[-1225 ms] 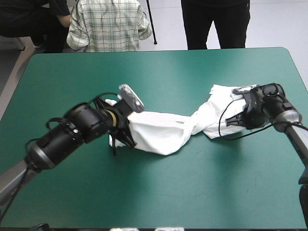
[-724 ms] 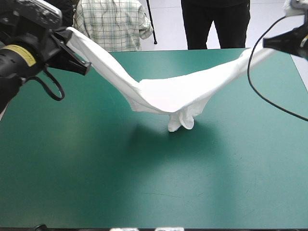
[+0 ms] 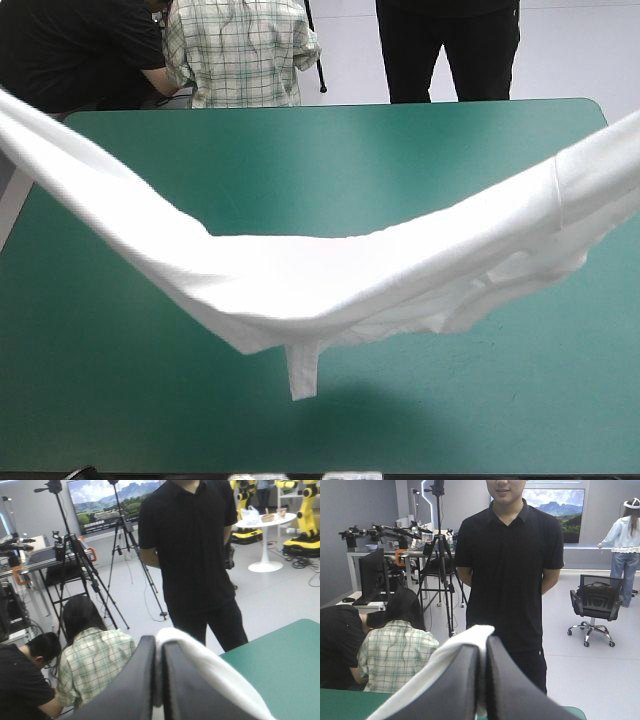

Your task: Fold the cloth

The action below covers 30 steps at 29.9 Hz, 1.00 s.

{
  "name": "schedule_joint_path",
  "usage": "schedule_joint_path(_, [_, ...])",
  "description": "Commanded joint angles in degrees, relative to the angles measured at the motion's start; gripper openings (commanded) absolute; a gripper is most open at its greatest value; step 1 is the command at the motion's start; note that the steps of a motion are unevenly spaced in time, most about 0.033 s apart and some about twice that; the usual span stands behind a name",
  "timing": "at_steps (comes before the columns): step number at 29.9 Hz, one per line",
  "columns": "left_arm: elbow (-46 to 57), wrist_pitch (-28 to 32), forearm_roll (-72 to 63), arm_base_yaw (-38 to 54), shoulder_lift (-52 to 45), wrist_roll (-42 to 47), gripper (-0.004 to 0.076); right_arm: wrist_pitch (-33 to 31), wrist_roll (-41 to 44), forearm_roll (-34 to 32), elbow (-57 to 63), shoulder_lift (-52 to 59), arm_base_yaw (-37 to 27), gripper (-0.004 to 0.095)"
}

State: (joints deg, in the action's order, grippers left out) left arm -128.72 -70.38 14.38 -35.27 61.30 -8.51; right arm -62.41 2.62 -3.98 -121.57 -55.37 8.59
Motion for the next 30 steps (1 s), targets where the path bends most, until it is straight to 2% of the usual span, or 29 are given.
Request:
schedule_joint_path(1, [-0.8,2.2,-4.0,0.0,-0.8,-0.5,-0.0009,2.3,-0.7,0.3,-0.8,1.2,-0.1,-0.0017])
schedule_joint_path(4, [-0.6,-0.4,-3.8,0.0,-0.7,-0.5,-0.0009,2.2,-0.7,1.7,1.2,2.5,-0.1,-0.0017])
schedule_joint_path(8, [3.8,-3.4,2.8,0.0,0.6,2.6,-0.0009,1.5,-0.7,3.3,8.0,3.4,-0.1,-0.0017])
schedule_joint_path(13, [13.6,-3.4,6.5,0.0,4.5,4.5,-0.0009,2.7,-0.7,4.8,21.1,2.2,-0.1,-0.0017])
schedule_joint_path(17, [19.4,-2.6,9.4,0.0,11.2,6.9,-0.0009,3.5,-0.7,4.8,29.5,-2.2,-0.1,-0.0017])
schedule_joint_path(21, [21.0,-1.1,13.1,0.0,20.3,7.0,-0.0009,9.0,-1.9,4.3,33.9,-9.6,-0.1,-0.0017])
schedule_joint_path(25, [20.8,3.8,19.7,0.1,30.1,10.1,-0.0009,16.4,-2.6,2.4,33.3,-17.7,-0.1,-0.0017])
schedule_joint_path(30, [17.0,6.0,20.1,2.9,41.1,12.3,-0.0009,18.9,-2.6,-0.2,31.1,-27.1,-0.1,-0.0017])
